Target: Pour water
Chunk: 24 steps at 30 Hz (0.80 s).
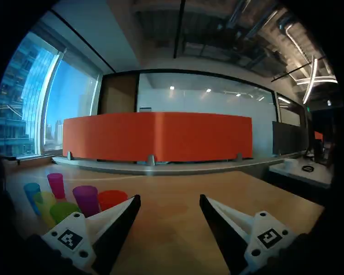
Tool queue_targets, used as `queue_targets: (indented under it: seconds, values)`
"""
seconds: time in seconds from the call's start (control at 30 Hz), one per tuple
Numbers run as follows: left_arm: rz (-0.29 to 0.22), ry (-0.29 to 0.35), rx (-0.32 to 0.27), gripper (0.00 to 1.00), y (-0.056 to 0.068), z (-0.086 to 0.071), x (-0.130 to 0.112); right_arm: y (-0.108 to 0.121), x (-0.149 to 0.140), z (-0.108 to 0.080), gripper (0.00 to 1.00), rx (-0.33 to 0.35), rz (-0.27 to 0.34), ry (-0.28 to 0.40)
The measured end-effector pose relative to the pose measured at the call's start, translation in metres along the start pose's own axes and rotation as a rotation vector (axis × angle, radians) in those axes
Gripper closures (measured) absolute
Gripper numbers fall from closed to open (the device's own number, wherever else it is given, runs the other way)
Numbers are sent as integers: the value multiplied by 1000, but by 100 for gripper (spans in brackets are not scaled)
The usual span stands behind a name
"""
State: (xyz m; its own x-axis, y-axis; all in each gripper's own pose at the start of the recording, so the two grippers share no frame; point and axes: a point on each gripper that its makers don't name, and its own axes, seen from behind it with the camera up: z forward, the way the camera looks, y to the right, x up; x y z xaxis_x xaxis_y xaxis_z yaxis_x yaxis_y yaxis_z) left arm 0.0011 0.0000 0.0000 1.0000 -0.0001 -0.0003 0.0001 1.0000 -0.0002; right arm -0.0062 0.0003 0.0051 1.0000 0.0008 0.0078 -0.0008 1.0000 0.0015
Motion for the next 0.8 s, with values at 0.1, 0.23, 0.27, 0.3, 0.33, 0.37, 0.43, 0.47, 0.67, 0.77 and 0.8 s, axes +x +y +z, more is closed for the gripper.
queue_targets:
  seconds: [0.1,0.23,0.27,0.3,0.33,0.37,0.43,0.47,0.67,0.77,0.8]
  values:
    - [-2,5,-3,16,-1,0,15,-2,7,1,1,12,1,-6]
    - [-4,3,-5,16,-5,1,34,-6,27,1,1,36,5,-7]
    - [-5,0,-5,16,-6,2,39,-7,32,1,1,41,3,-9]
    - [-6,-2,-5,16,-7,2,44,-7,38,1,1,46,2,-12]
    - [-9,-2,-9,16,-8,3,49,-7,43,2,1,48,-1,-14]
    - [-12,-1,-14,16,-8,4,55,-6,48,3,1,51,-3,-18]
    - [-16,1,-22,16,-8,5,66,-5,59,4,1,55,-7,-25]
    - [-18,3,-27,16,-8,7,73,-5,65,5,1,58,-8,-31]
    - [-16,-11,-43,16,-12,14,105,-5,103,10,1,69,-14,-44]
    - [-17,-18,-57,16,-13,17,121,-5,124,12,1,75,-16,-40]
    - [-17,-19,-62,16,-13,18,127,-6,130,13,0,77,-16,-38]
